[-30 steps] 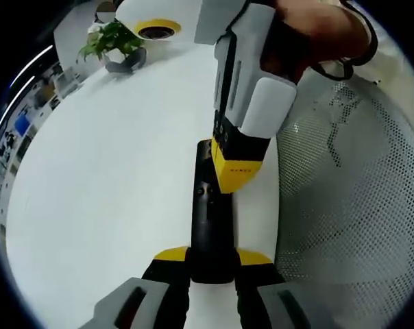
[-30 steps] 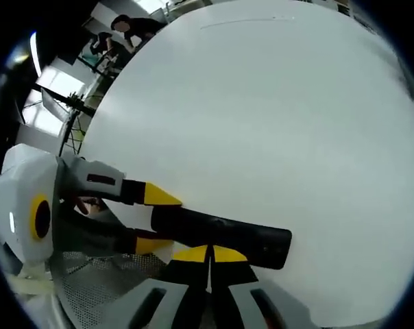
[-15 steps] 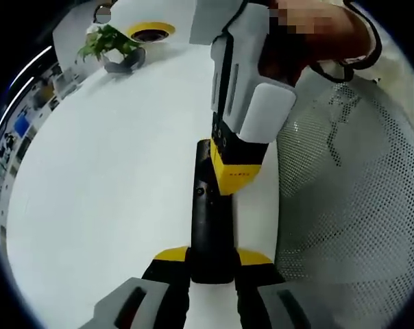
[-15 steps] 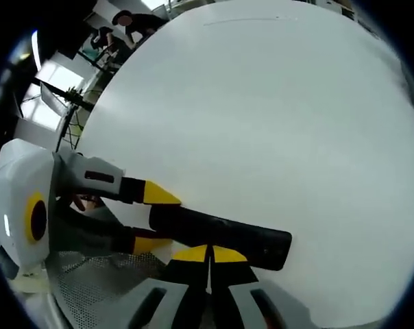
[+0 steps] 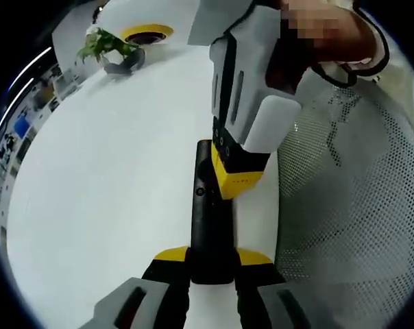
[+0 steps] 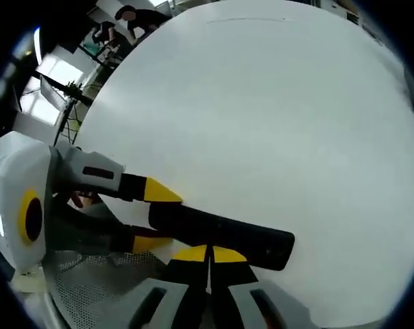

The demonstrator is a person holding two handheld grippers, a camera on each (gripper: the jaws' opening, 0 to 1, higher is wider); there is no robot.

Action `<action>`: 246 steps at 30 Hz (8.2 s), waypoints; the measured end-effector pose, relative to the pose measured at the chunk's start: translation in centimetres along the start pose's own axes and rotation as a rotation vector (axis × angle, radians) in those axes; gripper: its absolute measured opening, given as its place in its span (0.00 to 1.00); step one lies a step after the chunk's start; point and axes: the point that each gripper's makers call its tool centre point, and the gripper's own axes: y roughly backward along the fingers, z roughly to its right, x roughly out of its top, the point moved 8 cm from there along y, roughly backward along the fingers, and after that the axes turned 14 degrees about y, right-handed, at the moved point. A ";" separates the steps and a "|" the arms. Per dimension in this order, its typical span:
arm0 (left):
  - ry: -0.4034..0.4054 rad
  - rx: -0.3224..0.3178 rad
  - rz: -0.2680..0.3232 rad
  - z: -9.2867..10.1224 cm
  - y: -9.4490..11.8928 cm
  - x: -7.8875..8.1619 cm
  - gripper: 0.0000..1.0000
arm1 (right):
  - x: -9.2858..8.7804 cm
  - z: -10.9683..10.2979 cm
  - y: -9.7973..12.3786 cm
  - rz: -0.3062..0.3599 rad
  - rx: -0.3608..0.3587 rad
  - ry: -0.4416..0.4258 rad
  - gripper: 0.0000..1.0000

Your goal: Press the specified remote control buttons in sequence, fully releasing each button before pressing the next.

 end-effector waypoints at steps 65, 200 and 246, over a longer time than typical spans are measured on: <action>0.012 -0.007 0.012 -0.1 0.0 0.0 0.24 | 1.2 -0.3 -0.2 0.088 0.024 -0.009 0.00; 0.000 -0.012 0.079 -0.1 -0.1 -0.5 0.24 | 1.5 -0.8 6.9 0.576 -0.073 0.109 0.03; -0.065 0.003 -0.004 -9.5 0.1 3.5 0.23 | -2.0 2.8 16.3 0.913 -0.374 0.083 0.99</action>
